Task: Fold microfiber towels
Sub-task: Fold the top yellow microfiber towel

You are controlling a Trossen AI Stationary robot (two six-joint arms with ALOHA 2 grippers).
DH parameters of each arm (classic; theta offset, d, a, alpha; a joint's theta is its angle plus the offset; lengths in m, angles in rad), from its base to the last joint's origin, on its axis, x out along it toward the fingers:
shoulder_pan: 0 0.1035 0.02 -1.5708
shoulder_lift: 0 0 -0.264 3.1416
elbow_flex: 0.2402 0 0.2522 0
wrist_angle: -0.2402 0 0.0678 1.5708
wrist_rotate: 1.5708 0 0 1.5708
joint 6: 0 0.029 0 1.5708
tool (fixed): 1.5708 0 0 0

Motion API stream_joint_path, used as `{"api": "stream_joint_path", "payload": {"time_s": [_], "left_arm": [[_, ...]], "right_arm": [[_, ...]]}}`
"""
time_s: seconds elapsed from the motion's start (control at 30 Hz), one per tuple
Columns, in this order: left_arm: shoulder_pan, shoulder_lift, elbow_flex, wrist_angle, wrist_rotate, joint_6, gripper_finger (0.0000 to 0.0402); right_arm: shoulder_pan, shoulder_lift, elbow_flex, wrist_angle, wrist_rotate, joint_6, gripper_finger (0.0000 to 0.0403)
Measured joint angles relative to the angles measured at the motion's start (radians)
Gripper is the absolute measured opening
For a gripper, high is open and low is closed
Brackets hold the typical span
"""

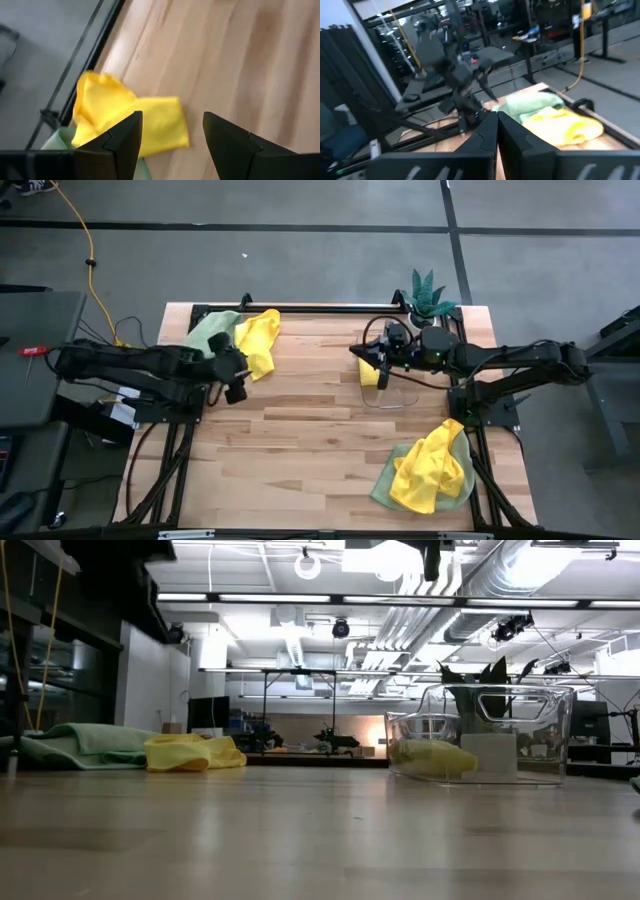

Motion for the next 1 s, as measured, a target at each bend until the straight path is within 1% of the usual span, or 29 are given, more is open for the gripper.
{"api": "stream_joint_path", "payload": {"time_s": [0.03, 0.17, 0.2, 0.37, 0.47, 0.57, 0.67, 0.73, 1.0], "left_arm": [[0.014, 0.024, -0.014, 0.007, 0.012, 0.002, 0.0197], [0.090, 0.139, -0.078, 0.073, 0.133, 0.052, 0.0197], [0.113, 0.178, -0.075, 0.075, 0.171, 0.074, 0.0197], [0.197, 0.311, -0.072, 0.191, 0.222, 0.117, 0.0197], [0.259, 0.369, -0.061, 0.213, 0.263, 0.041, 0.0197], [0.330, 0.418, -0.052, 0.178, 0.308, -0.069, 0.0197], [0.386, 0.447, -0.050, 0.167, 0.373, -0.131, 0.0197], [0.407, 0.473, -0.050, 0.174, 0.417, -0.142, 0.0197], [0.425, 0.574, -0.050, 0.158, 0.442, -0.153, 0.0197]], "right_arm": [[0.000, 0.000, 0.004, -0.005, 0.011, -0.009, 0.0000], [-0.001, 0.000, 0.009, -0.028, 0.041, -0.018, 0.0000], [-0.001, 0.000, 0.009, -0.030, 0.043, -0.018, 0.0000], [-0.002, 0.000, 0.009, -0.058, 0.047, -0.017, 0.0000], [-0.003, 0.000, 0.009, -0.074, 0.052, -0.002, 0.0000], [-0.003, 0.000, 0.009, -0.087, 0.053, -0.002, 0.0000], [-0.003, 0.000, 0.009, -0.098, 0.053, -0.002, 0.0000], [-0.004, 0.000, 0.009, -0.099, 0.053, -0.002, 0.0000], [-0.005, 0.000, 0.009, -0.106, 0.053, -0.002, 0.0000]]}}
